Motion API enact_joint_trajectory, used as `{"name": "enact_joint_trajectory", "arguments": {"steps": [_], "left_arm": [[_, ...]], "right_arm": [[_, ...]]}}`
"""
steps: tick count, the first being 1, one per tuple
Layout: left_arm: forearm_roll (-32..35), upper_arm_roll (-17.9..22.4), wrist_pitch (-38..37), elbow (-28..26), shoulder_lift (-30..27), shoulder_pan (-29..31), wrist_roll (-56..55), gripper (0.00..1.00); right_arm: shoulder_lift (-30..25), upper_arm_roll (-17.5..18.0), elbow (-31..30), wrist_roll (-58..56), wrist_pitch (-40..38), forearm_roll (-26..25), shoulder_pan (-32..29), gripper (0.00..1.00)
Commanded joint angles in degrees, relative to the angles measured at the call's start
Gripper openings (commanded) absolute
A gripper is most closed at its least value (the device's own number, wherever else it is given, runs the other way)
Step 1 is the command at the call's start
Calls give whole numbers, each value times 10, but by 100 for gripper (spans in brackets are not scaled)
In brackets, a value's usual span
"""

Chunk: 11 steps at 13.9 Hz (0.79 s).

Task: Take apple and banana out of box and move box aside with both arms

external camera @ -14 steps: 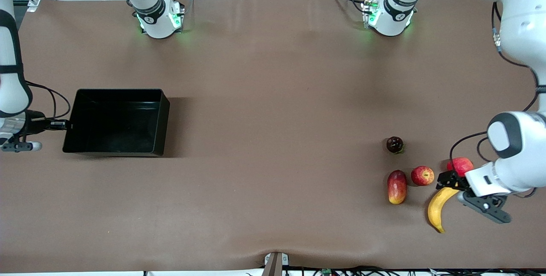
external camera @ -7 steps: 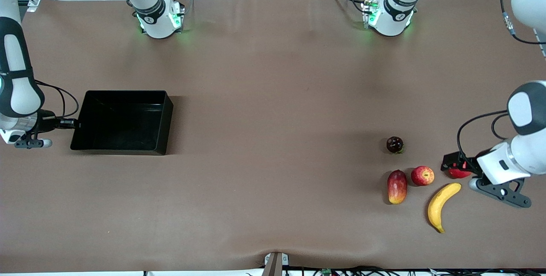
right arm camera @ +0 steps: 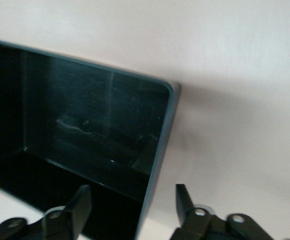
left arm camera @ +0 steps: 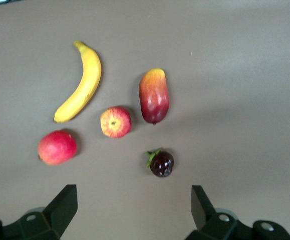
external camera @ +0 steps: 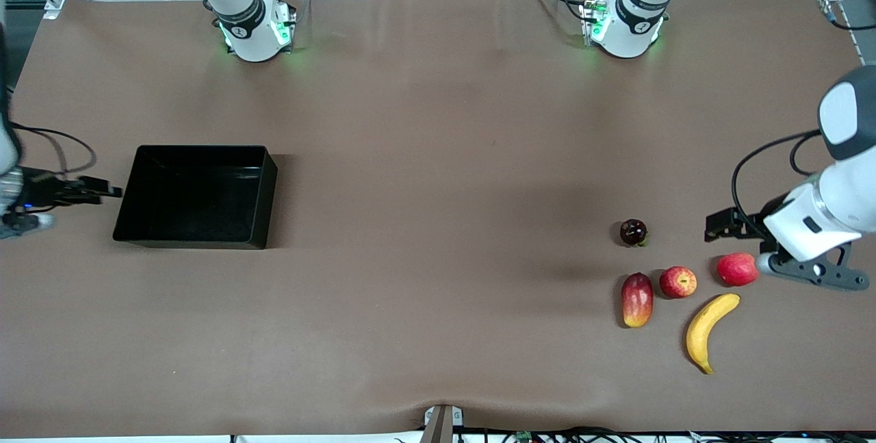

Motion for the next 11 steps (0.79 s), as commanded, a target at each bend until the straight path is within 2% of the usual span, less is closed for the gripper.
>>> {"name": "enact_joint_trajectory", "arguments": {"steps": [1,4,7,8,9,10,11], "left_arm": [[-3,-7,-18,-53,-67,5,-42,100],[-2,-10,-42,-78,-119,5,-54,100],[0,-10,-86,-49,-123,5,-40,100],[0,-9,-93,-27,-121,6,-39,100],[-3,-9,-97,-18,-121,8,-39,100],[-5,-10,-98,-15,-122,8,-42,100],[-10,-11,-98,-15,-123,7,-54,100]], "right_arm": [[4,16,79,-146,-25,13,-9,100],[4,17,143,-168,-23,13,10,100],[5,16,227,-164,-9,16,51,100],[5,19,235,-167,-7,19,56,100],[4,19,241,-168,-8,33,58,100],[4,18,241,-168,-13,73,50,100],[3,15,241,-166,-15,138,42,100]]}}
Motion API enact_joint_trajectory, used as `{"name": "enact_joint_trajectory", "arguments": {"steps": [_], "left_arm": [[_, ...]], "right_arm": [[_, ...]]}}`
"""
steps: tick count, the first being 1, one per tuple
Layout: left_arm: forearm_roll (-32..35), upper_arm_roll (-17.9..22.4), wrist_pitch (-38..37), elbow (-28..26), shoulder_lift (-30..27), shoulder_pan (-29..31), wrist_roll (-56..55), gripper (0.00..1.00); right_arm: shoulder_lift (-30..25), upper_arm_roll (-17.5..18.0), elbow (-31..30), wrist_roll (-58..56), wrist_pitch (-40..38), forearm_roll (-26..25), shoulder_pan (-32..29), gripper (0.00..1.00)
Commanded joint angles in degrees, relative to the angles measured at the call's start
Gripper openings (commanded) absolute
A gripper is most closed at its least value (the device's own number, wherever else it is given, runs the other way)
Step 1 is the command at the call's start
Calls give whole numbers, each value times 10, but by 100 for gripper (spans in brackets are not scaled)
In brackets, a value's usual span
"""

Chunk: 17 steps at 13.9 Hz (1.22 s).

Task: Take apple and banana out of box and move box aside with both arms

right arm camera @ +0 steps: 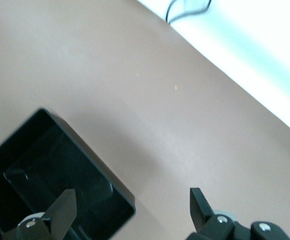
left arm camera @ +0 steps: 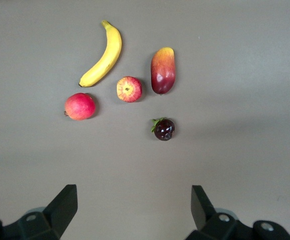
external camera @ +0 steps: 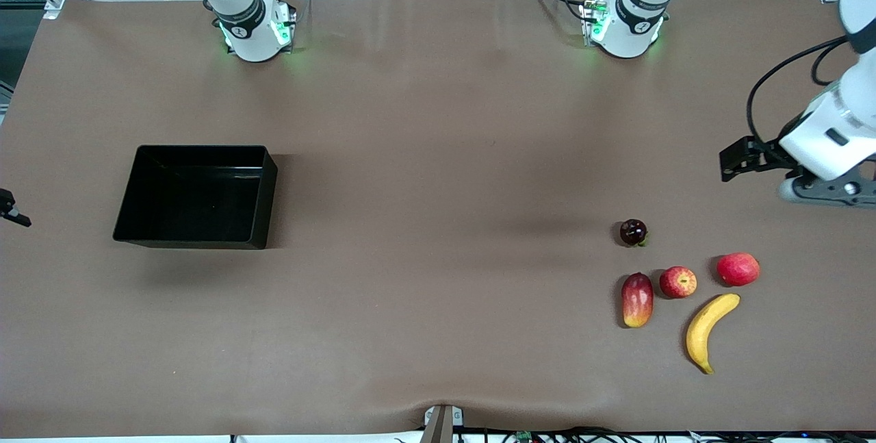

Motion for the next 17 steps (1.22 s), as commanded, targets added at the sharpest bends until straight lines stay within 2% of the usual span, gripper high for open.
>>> {"name": "enact_joint_trajectory", "arguments": {"steps": [1,3,5,7,10,12,13,15,17], "left_arm": [[-10,-2,-13,9,-4,4,-29,100],[-11,0,-14,5,-28,5,-51,100],[-12,0,-20,2,-40,5,-55,100],[-13,19,-20,-14,-58,-21,-67,100],[-19,113,-22,-46,-93,-117,-85,100],[-51,170,-22,-69,-117,-157,-84,100],[-59,194,-20,-85,-130,-181,-84,100],[-64,216,-18,-118,-163,-205,-84,100],[-70,217,-18,-137,-185,-210,-85,100]], "right_arm": [[7,-5,13,-6,-17,111,-18,100],[0,-3,13,36,-30,116,-9,100],[-14,-3,12,147,-32,104,11,100],[-29,-5,12,252,-47,81,40,100],[-65,-2,10,462,-84,8,77,100],[-79,-5,9,586,-117,-35,110,100],[-93,-2,8,648,-142,-79,129,100],[-108,-4,1,710,-181,-163,180,100],[-134,-3,-43,713,-171,-178,190,100]]}}
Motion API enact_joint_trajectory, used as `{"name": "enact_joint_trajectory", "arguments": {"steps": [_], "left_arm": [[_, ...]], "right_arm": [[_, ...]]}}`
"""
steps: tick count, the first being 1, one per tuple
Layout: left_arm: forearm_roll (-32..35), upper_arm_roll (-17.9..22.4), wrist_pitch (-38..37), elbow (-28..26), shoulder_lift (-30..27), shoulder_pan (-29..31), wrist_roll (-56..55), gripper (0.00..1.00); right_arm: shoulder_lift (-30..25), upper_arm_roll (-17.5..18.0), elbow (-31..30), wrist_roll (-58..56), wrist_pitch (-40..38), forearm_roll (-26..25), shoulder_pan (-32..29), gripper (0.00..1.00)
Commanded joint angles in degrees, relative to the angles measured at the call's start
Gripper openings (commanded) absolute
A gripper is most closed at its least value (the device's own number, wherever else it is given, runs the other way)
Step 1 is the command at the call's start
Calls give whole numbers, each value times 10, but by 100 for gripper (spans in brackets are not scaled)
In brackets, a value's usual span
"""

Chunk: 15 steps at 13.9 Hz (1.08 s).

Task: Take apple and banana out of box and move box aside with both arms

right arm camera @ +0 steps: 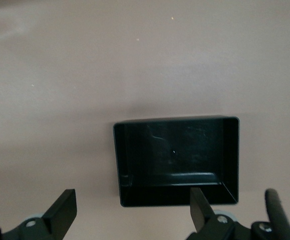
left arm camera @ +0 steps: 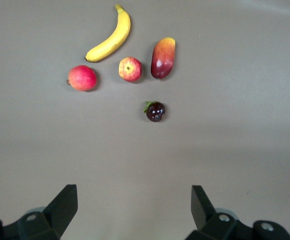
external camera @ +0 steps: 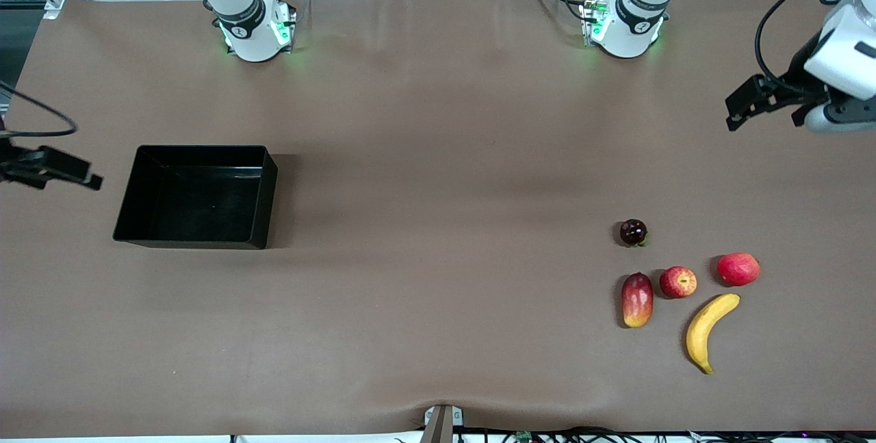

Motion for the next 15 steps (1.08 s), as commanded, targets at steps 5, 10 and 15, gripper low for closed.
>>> {"name": "enact_joint_trajectory", "arguments": {"steps": [5,10,15], "left_arm": [[-13,7,3,-37,-40,-2,12,100],[-5,8,3,-24,-25,0,24,100],[-2,9,0,-19,-24,0,21,100]], "right_arm": [[-152,-8,-244,-57,109,-29,-12,100],[-166,-2,-191,-52,60,-27,-26,100],[-142,-8,-134,-57,61,0,-32,100]]}}
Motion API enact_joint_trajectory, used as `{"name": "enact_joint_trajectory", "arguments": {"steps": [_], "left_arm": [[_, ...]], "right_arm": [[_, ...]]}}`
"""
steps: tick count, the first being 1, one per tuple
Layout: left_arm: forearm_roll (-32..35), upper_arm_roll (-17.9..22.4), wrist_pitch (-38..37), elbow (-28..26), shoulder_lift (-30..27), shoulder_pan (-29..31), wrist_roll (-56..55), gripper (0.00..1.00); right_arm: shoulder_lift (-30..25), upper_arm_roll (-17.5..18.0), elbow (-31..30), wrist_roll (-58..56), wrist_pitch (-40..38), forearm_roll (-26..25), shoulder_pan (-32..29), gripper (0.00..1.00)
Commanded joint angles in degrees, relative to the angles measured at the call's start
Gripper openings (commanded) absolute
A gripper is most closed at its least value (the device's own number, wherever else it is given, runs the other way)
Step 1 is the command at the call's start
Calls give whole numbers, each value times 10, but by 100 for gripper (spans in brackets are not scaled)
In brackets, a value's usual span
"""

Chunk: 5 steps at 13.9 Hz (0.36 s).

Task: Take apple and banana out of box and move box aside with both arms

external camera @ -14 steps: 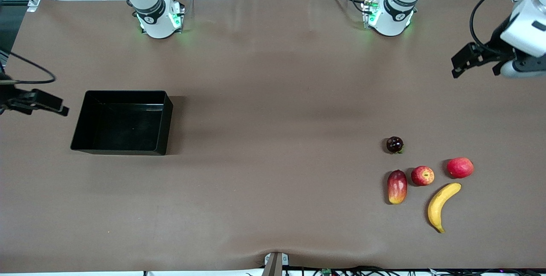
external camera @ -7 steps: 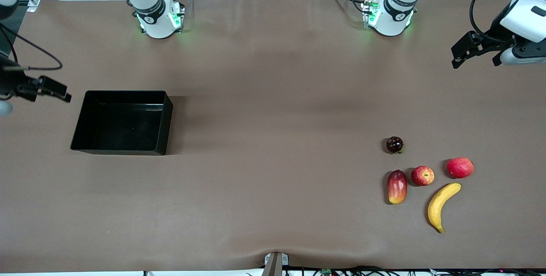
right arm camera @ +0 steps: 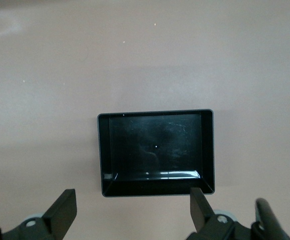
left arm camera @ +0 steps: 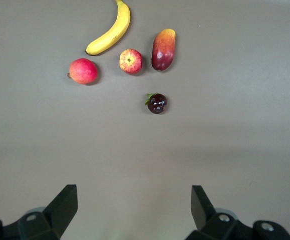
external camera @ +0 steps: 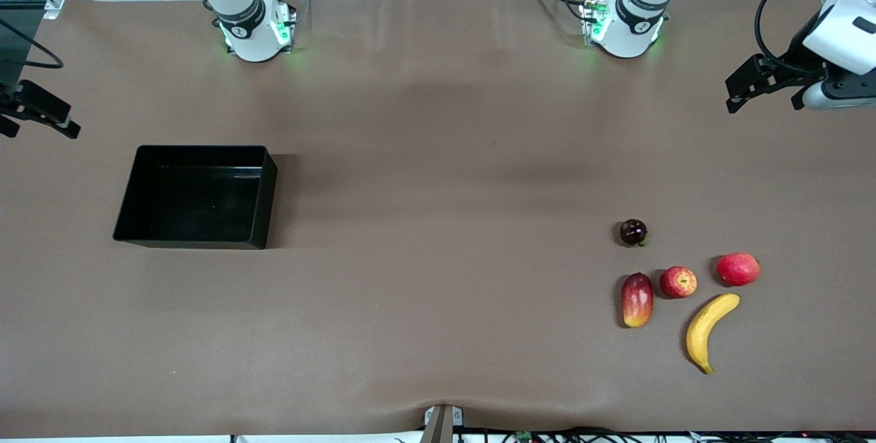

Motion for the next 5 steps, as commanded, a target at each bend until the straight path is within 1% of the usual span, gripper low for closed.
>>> {"name": "enact_joint_trajectory", "arguments": {"steps": [1,5], "left_arm": [[2,3,-4,12,4,1,7,100],[3,2,-5,12,4,8,7,100]], "right_arm": [[12,4,26,-5,-4,10,-2,100],[12,6,26,-5,-7,8,12,100]]}}
